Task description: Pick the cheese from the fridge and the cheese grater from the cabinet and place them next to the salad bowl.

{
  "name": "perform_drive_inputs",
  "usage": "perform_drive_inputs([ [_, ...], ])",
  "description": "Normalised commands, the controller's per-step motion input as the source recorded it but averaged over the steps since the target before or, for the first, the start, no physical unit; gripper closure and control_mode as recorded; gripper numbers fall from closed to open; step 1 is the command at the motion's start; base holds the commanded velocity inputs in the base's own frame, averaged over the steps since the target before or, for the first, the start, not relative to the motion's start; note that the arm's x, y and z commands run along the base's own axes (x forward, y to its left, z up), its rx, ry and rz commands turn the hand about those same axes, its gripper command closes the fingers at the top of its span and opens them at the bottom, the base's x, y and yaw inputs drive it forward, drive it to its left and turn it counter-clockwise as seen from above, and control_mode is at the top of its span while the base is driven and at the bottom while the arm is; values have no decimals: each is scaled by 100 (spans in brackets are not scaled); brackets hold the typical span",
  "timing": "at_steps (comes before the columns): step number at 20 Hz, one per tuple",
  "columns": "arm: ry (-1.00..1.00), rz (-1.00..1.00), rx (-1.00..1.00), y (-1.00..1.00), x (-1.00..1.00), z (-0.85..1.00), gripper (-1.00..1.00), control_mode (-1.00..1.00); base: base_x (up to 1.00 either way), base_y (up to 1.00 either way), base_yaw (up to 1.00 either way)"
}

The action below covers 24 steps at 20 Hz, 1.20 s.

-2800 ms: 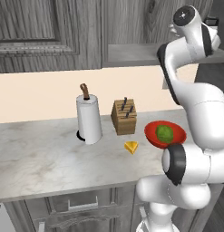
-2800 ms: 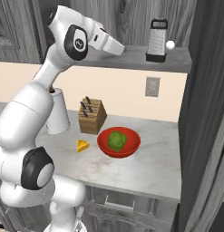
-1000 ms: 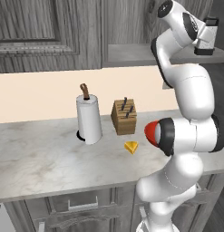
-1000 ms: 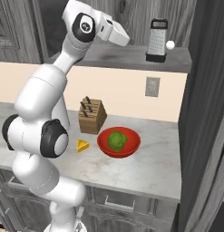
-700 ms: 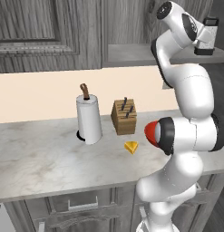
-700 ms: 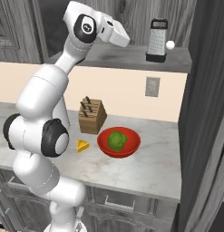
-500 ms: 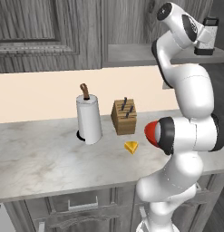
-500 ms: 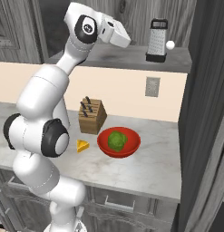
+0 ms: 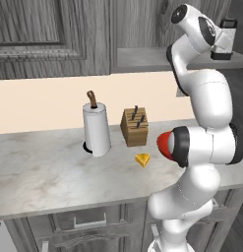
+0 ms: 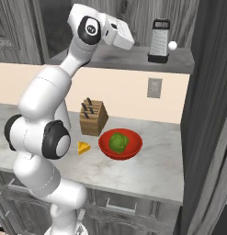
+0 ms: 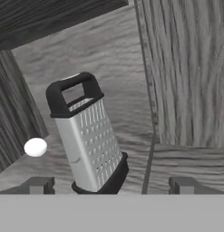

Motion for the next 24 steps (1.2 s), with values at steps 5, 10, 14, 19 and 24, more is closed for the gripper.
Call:
perform_drive_inputs([
  [5,-9,-6,0,0,0,-5,-100,-100,0,0,0],
  [10,-4,-6,0,-2,0,-3,-100,-100,0,0,0],
  [14,0,-4,0,-6,0,0,-100,-100,0,0,0],
  [19,0,-2,-1,-7,2,0,-100,-100,0,0,0],
  [24,0,-1,-1,0,2,0,-100,-100,0,0,0],
])
